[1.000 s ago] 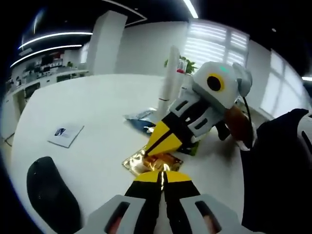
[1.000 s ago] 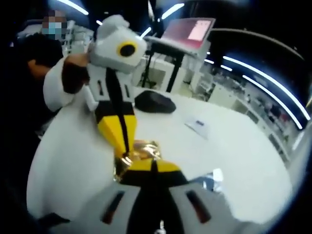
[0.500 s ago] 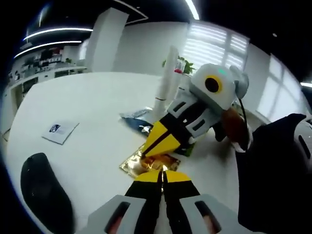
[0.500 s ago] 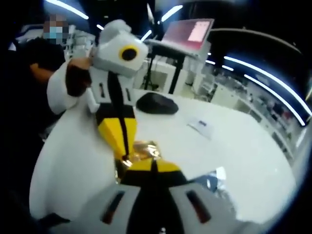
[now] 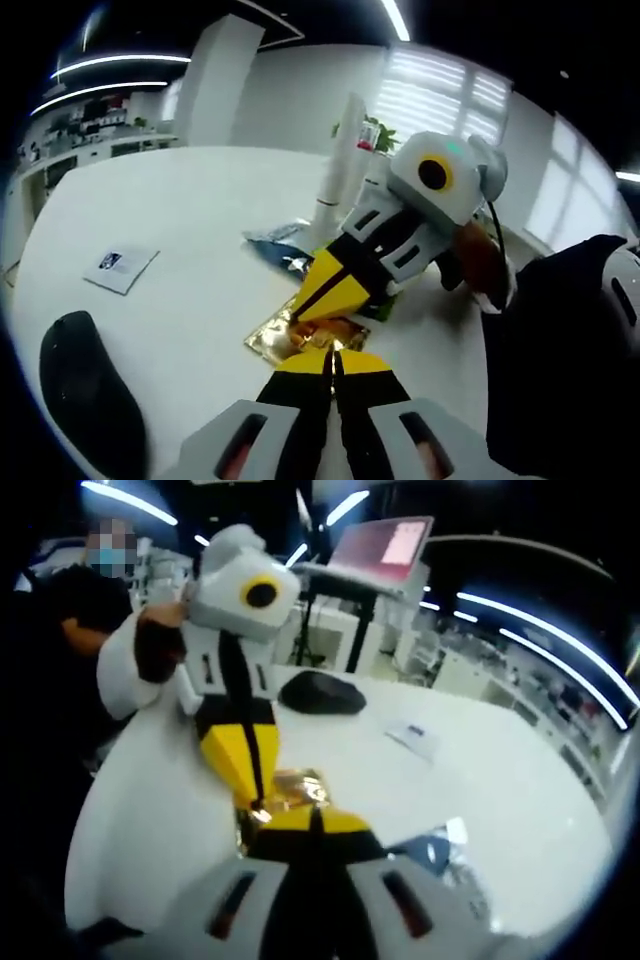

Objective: Arrange the skincare products in the storage area until every visible bottle or jar stands upright without overlapping.

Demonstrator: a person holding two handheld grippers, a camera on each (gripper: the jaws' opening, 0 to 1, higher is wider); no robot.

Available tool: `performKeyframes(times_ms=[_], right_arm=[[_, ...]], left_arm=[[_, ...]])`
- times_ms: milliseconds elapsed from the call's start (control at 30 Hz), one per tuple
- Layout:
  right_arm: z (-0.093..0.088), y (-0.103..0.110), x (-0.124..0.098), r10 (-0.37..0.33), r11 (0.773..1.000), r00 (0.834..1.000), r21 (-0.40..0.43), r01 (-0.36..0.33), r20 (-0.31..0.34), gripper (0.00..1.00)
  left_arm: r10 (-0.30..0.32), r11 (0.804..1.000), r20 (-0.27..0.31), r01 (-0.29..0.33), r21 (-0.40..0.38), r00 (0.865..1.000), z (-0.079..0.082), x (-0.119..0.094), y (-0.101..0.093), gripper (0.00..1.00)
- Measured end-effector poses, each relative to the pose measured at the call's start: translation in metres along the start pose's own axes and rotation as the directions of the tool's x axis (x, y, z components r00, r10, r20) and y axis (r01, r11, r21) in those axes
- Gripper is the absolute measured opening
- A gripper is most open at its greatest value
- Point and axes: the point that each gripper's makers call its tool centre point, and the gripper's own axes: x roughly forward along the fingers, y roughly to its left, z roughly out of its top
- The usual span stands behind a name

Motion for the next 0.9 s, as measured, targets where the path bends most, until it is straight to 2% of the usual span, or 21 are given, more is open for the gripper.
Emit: performKeyframes(times_ms=[133,267,367,400,467,600,667,900], right_arm=[[0.0,0.001,-0.001,0.001,1.0,1.0,-0.003,-0.001,0.004,0.0],[0.0,0.001,-0.001,0.0,1.0,1.0,-0.01,0.0,0.003,0.0],[0.0,0.0,-0.003,-0.011,0.998,1.0,-0.067,0.009,-0.017,0.0],[0.0,-0.001,-0.003,-0.015,0.997,1.0,-0.081,0.014,-0.017,0.0],[0.003,-0.003,-0.005,-0.023,0.997,1.0,-0.076,0.023,0.003,0.0],[0.014,-0.011,-0.011,-0.057,0.996,0.997,-0.059,0.06,0.06,0.0],[0.014,-0.015,-0.011,-0.078,0.995,0.995,-0.062,0.081,0.062,0.0],[0.017,-0.023,-0.013,-0.12,0.99,0.99,-0.059,0.125,0.073,0.0]], left_arm=[[-0.001,1.0,0.0,0.001,-0.003,1.0,-0.001,0.001,-0.003,0.01],[-0.003,1.0,0.0,0.003,-0.005,1.0,0.001,-0.004,0.007,0.01],[0.001,1.0,-0.011,-0.001,0.012,1.0,0.001,-0.001,0.001,0.01],[-0.012,0.999,-0.012,0.013,0.033,1.0,0.001,-0.001,-0.003,0.01],[-0.042,0.999,0.002,0.042,0.024,0.999,0.004,0.0,-0.009,0.01],[0.015,1.0,0.035,-0.016,0.022,0.999,0.012,-0.006,0.0,0.0],[0.024,0.999,0.045,-0.025,0.025,0.999,0.012,-0.008,-0.004,0.0],[0.05,0.999,0.076,-0.05,0.007,0.996,0.017,-0.017,0.006,0.0]])
